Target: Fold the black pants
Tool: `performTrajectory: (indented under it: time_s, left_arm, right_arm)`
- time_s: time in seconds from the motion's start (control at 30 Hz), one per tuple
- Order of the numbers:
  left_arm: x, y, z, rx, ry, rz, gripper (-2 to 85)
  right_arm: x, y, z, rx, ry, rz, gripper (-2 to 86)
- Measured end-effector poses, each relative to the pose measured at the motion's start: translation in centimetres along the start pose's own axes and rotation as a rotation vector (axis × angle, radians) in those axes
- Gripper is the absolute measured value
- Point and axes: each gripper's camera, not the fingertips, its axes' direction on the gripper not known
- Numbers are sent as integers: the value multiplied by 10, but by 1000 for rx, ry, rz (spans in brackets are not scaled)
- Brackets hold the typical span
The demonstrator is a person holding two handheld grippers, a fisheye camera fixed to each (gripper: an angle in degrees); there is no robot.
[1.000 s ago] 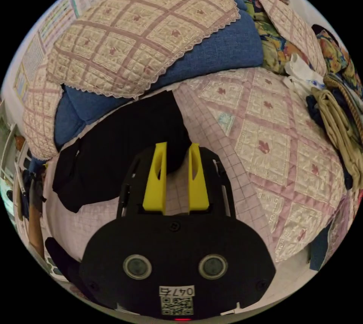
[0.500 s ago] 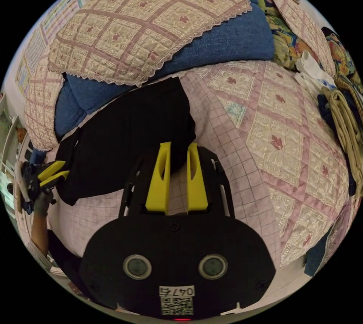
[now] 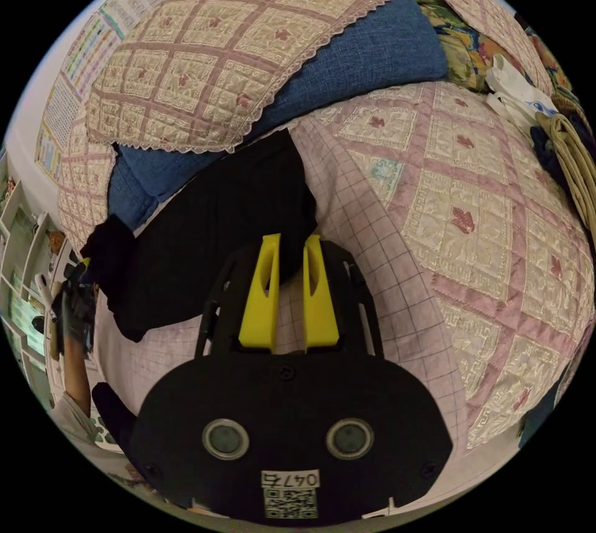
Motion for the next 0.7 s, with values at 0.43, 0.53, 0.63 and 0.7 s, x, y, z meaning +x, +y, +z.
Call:
performTrajectory:
  time_s: [0.43,0.53,0.63,0.7]
  left_arm:
    - [-297,149,-105,-145,-378,-283,35]
    - [-340,192,-106,-216,-386,-439,60]
    - [-364,229,-131,-188,-358,-586,69]
    - [-356,243,-168,-101,-388,-629,64]
  right_arm:
    - [-35,-27,32,-3,58,-22,22]
    - [-50,-35,38,-5,88,-35,22]
    - [-63,-45,44,-7,95,-38,22]
    - [-69,-51,47,-9,90,-34,23]
